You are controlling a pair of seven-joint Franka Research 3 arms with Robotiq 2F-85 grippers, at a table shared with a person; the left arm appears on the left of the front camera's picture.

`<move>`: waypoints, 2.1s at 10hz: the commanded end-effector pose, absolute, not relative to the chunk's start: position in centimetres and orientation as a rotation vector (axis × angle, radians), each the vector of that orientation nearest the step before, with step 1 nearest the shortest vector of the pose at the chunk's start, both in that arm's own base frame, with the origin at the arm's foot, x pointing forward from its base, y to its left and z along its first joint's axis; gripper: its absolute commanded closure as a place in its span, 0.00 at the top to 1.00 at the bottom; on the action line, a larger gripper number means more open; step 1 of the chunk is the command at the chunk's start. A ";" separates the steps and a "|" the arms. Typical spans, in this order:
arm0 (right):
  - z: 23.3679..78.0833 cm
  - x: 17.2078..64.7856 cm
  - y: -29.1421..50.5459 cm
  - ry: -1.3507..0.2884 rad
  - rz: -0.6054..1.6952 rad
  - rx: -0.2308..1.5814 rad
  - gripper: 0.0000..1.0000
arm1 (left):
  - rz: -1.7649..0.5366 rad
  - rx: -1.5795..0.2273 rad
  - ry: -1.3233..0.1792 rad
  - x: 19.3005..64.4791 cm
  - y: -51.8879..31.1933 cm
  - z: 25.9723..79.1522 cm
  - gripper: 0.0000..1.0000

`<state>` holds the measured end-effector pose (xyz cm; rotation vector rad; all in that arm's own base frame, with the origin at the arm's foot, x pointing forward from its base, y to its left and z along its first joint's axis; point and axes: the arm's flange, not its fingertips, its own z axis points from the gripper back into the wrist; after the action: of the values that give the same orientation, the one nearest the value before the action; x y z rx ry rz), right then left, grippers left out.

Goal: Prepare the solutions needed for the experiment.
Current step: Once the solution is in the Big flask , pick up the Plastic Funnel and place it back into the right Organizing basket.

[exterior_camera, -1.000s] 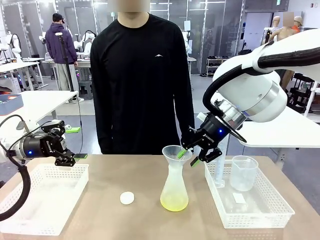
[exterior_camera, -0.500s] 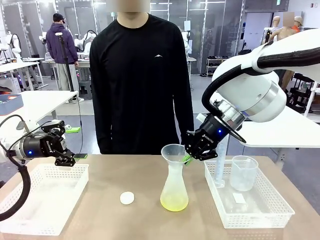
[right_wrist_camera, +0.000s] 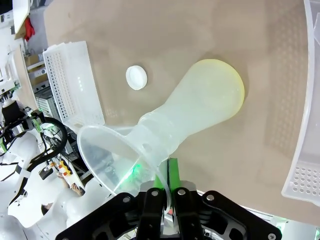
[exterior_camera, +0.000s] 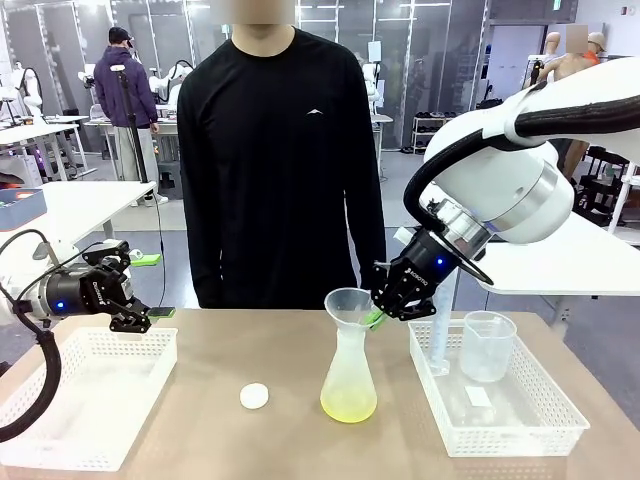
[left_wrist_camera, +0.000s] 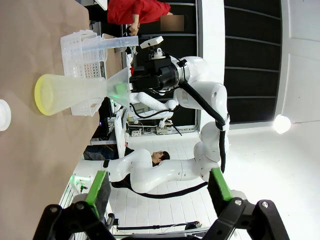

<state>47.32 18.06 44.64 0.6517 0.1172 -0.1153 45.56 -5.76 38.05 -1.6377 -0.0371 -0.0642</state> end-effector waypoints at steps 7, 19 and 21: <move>49.8 44.9 17.2 0.002 -0.138 0.632 0.00 | -0.071 -1.640 -0.035 45.5 -5.7 38.2 1.00; 53.2 40.2 8.6 -0.026 -0.126 0.558 0.00 | -0.071 -1.640 -0.035 45.5 -5.7 38.2 1.00; 52.1 38.5 4.6 0.013 -0.141 0.514 0.00 | -0.071 -1.640 -0.035 45.5 -5.7 38.2 1.00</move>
<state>39.41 5.98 52.36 0.5342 0.0000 -0.1630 45.57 -5.74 38.04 -1.6377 -0.0373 -0.0639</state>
